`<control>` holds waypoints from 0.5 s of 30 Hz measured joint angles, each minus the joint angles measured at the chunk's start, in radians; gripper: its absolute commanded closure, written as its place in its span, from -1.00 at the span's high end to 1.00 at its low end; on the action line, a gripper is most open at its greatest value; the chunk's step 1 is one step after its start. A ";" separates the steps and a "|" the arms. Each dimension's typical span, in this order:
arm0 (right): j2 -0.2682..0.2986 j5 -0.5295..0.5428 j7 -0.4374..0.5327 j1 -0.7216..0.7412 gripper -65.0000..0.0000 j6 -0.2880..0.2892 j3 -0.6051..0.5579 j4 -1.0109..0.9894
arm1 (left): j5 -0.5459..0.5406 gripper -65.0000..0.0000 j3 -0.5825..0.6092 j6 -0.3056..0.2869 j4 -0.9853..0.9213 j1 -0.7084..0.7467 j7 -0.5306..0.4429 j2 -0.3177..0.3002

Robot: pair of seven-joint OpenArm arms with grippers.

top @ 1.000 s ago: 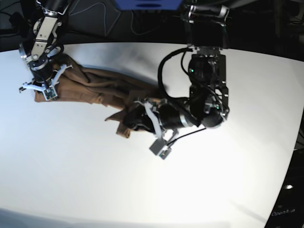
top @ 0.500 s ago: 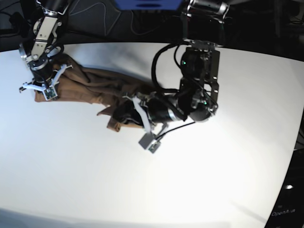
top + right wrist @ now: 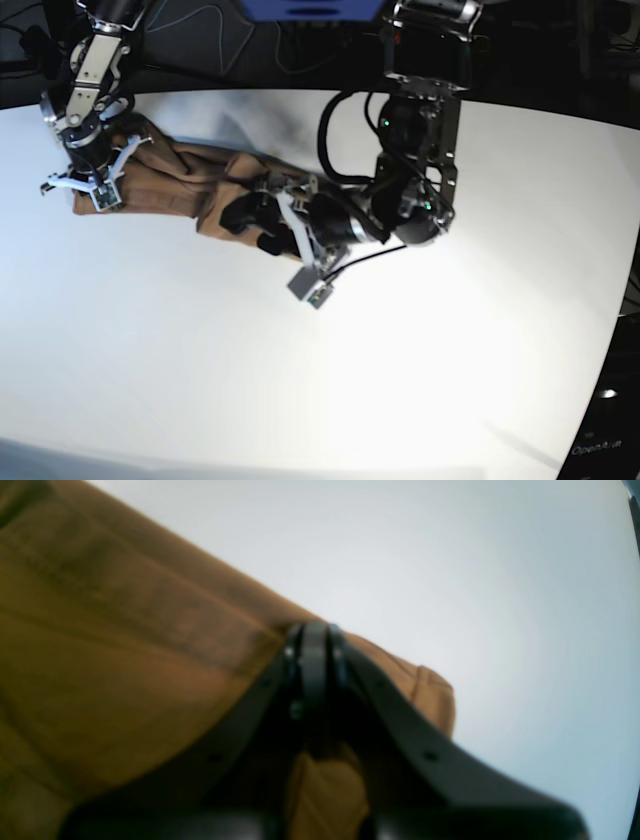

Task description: Fold the T-shirt properly

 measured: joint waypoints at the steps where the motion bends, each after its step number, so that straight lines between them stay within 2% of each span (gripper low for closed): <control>1: 0.000 0.000 0.000 0.000 -0.97 0.000 0.000 0.000 | 0.000 0.29 0.002 -0.002 0.000 -0.001 -0.001 0.000; 3: 0.000 0.000 0.000 0.000 -0.97 0.000 0.000 0.000 | -0.005 0.29 0.000 -0.011 0.000 -0.006 -0.012 0.000; 4: 0.000 0.000 0.000 0.000 -0.97 0.000 0.000 0.000 | -0.021 0.29 -0.001 -0.039 0.000 -0.007 -0.011 0.000; 5: 0.000 0.000 0.000 0.000 -0.97 0.000 0.000 0.000 | -0.053 0.29 -0.004 -0.070 0.000 -0.006 -0.009 0.000; 7: 0.000 0.000 0.000 0.000 -0.97 0.000 0.000 0.000 | -0.110 0.29 -0.007 -0.084 0.007 -0.006 -0.004 0.000; 10: 0.000 0.000 0.002 0.000 -0.97 0.000 0.000 0.001 | -0.192 0.29 -0.042 -0.071 0.006 -0.013 -0.008 -0.024; 12: 0.000 0.000 0.003 0.000 -0.97 0.000 0.000 0.001 | -0.175 0.29 -0.099 -0.029 -0.001 -0.016 -0.019 -0.054; 15: 0.000 -0.001 0.002 0.000 -0.97 0.000 0.000 0.001 | -0.111 0.25 -0.143 -0.030 -0.057 -0.017 -0.016 -0.103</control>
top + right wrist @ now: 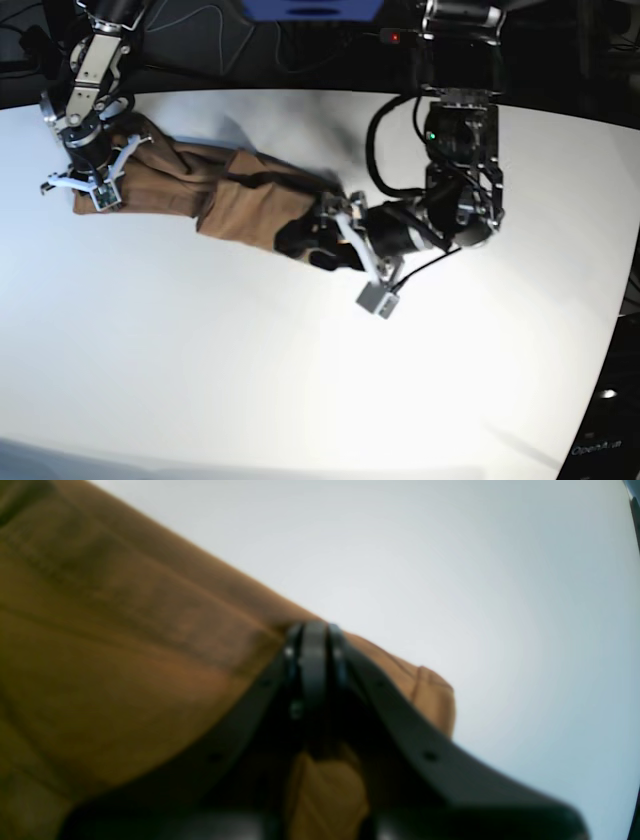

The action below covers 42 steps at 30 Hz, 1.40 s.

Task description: Fold the T-shirt properly

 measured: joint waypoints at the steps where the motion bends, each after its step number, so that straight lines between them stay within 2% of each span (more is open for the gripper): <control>1: 0.000 0.000 -0.004 0.000 -0.97 0.000 0.000 0.000 | 0.013 0.17 -0.002 0.003 -0.019 0.002 0.005 -0.007; 7: 0.002 0.001 0.002 -0.002 -0.97 0.005 0.000 0.001 | 0.004 -0.39 0.013 0.000 -0.102 -0.009 -0.082 -0.022; 11: 0.002 0.001 0.001 -0.002 -0.97 0.004 -0.001 0.001 | 0.012 -0.53 0.018 0.001 -0.138 -0.009 -0.087 -0.020; 14: 0.002 0.001 0.001 -0.002 -0.97 0.004 -0.001 0.001 | 0.015 -0.60 0.078 0.003 -0.195 -0.018 -0.141 -0.031; 19: 0.003 0.001 0.002 -0.002 -0.97 0.004 -0.001 0.002 | 0.011 -0.62 0.183 0.008 -0.275 -0.015 -0.232 -0.058; 22: 0.003 0.001 0.001 -0.002 -0.97 0.004 -0.001 0.002 | 0.011 -0.62 0.204 0.008 -0.308 -0.014 -0.254 -0.066; 27: 0.003 0.001 0.001 -0.002 -0.97 0.005 0.001 0.003 | 0.004 -0.62 0.204 0.007 -0.317 -0.008 -0.256 -0.124; 32: 0.003 0.001 0.001 -0.002 -0.97 0.005 0.002 0.003 | -0.004 -0.62 0.204 0.003 -0.317 -0.003 -0.263 -0.154; 42: -0.004 -0.043 -0.060 -0.013 -0.97 0.042 0.002 0.101 | -0.005 -0.62 0.204 0.003 -0.317 0.001 -0.269 -0.157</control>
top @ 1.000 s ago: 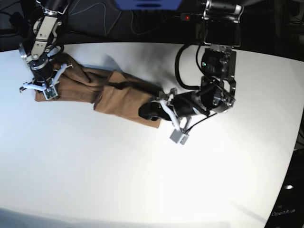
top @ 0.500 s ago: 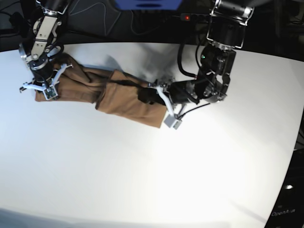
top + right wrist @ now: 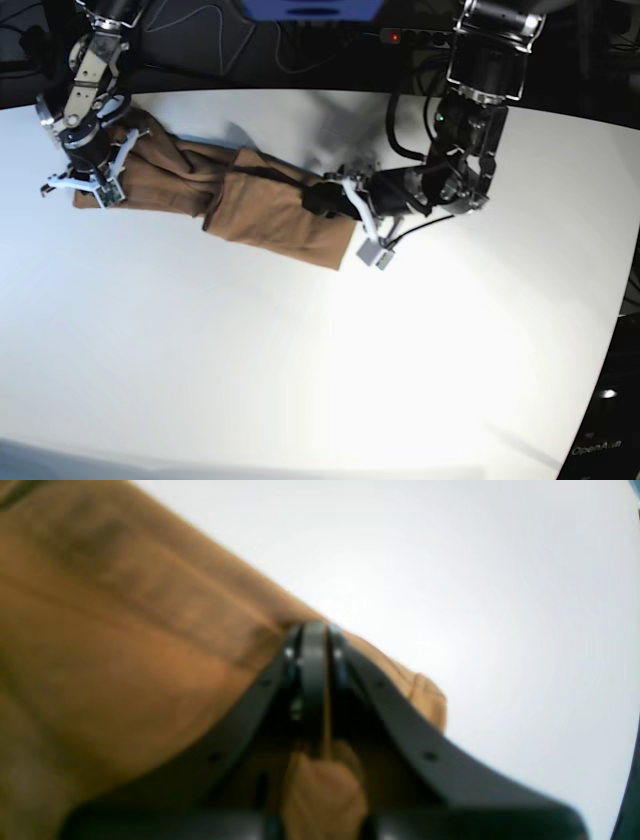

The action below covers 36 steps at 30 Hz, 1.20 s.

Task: Fold the T-shirt properly
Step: 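Release the folded end with the left gripper and pull the right gripper outward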

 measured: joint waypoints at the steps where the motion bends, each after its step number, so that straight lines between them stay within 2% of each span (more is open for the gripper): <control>1: -0.002 -0.003 -0.002 -0.005 -0.97 0.001 0.000 0.021 | 0.000 -0.62 0.001 0.000 0.000 0.000 -0.010 0.000; 10: -0.002 0.002 0.000 -0.027 -0.99 0.001 0.002 0.186 | -0.021 -0.62 0.001 -0.016 -0.064 -0.003 -0.072 0.000; 14: -0.005 0.004 -0.002 -0.024 -1.00 0.003 0.002 0.264 | -0.026 -0.62 0.052 -0.011 -0.067 -0.010 -0.081 -0.006; 19: -0.040 0.016 -0.004 -0.024 -1.00 0.005 0.073 0.313 | -0.027 -0.77 0.088 -0.011 -0.064 -0.008 -0.082 -0.016; 24: -0.040 0.130 -0.017 -0.019 -1.00 0.004 0.134 0.314 | -0.025 -0.86 0.094 -0.011 -0.064 -0.007 -0.078 -0.018; 27: -0.040 0.184 -0.153 -0.016 -1.00 0.001 0.159 0.313 | -0.014 -0.91 0.093 -0.024 -0.052 0.011 -0.079 -0.040; 31: -0.013 0.347 -0.282 -0.014 -1.00 0.004 0.156 0.313 | -0.014 -0.91 0.093 -0.028 -0.047 0.029 -0.092 -0.045; 36: 0.004 0.527 -0.544 0.034 -1.00 0.009 0.189 0.313 | -0.010 -0.91 0.088 -0.022 -0.009 0.064 -0.098 -0.064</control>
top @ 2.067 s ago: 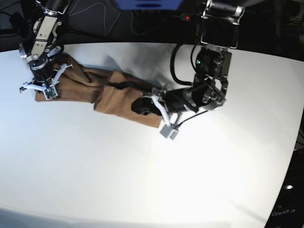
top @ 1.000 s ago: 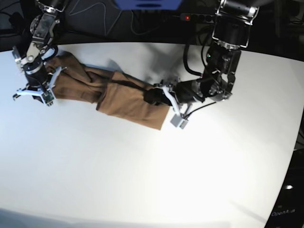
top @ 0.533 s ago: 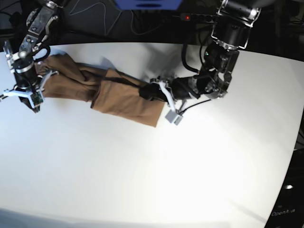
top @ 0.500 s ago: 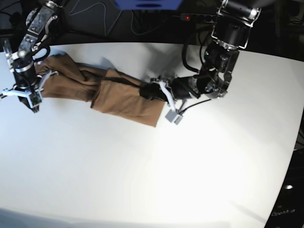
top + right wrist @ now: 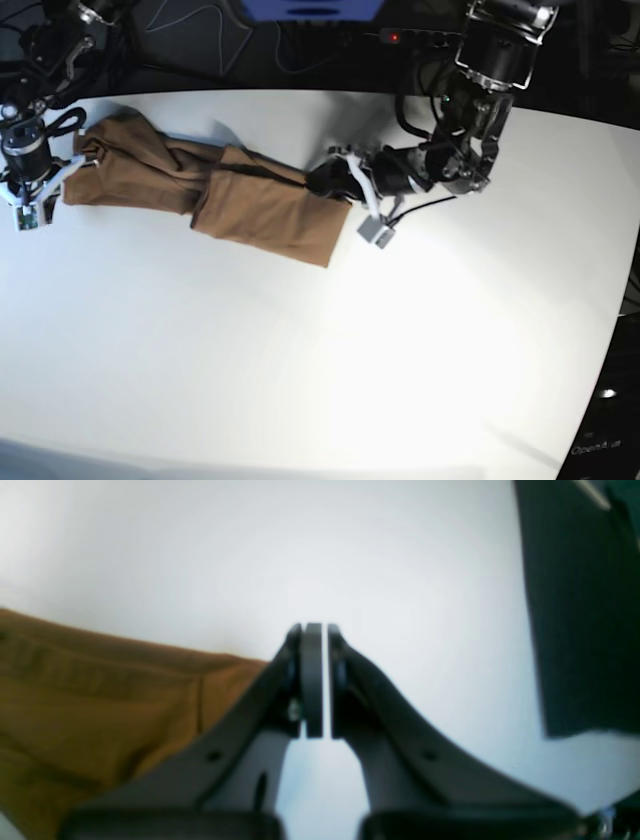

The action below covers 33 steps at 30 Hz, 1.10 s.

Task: Fold the T-shirt properly
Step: 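Release the folded end with the left gripper and pull the right gripper outward, then regrasp the folded end with the left gripper and press it flat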

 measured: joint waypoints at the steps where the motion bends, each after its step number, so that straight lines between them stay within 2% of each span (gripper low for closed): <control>1: 0.003 0.030 -0.061 0.025 -1.00 -0.009 0.016 0.000 | 0.000 -0.91 -0.001 0.002 0.018 0.011 0.002 -0.003; 8: 0.092 0.325 -0.490 0.074 -1.00 -0.016 0.029 0.000 | 0.006 -0.91 -0.002 0.025 0.064 0.042 0.023 -0.006; 12: 0.150 0.502 -0.643 0.080 -0.99 -0.016 0.028 0.000 | 0.002 -0.91 0.001 0.072 0.123 0.054 0.051 -0.006; 17: 0.154 0.521 -0.661 0.079 -0.99 -0.016 0.026 0.002 | 0.015 -0.92 0.002 0.070 0.274 0.059 0.130 -0.005; 23: 0.155 0.521 -0.661 0.071 -0.99 -0.016 0.024 0.003 | 0.012 -0.92 -0.048 0.068 0.404 0.041 0.155 0.016; 25: 0.155 0.521 -0.662 0.069 -0.96 -0.016 0.024 0.003 | 0.039 -0.92 -0.058 0.072 0.391 0.006 0.177 0.040; 30: 0.155 0.520 -0.661 0.042 -0.65 -0.016 0.023 0.005 | 0.029 -0.92 -0.054 0.069 0.229 -0.119 0.154 0.103; 33: 0.155 0.521 -0.661 0.042 -0.58 -0.016 0.026 0.006 | 0.032 -0.92 -0.053 0.071 0.126 -0.169 0.155 0.129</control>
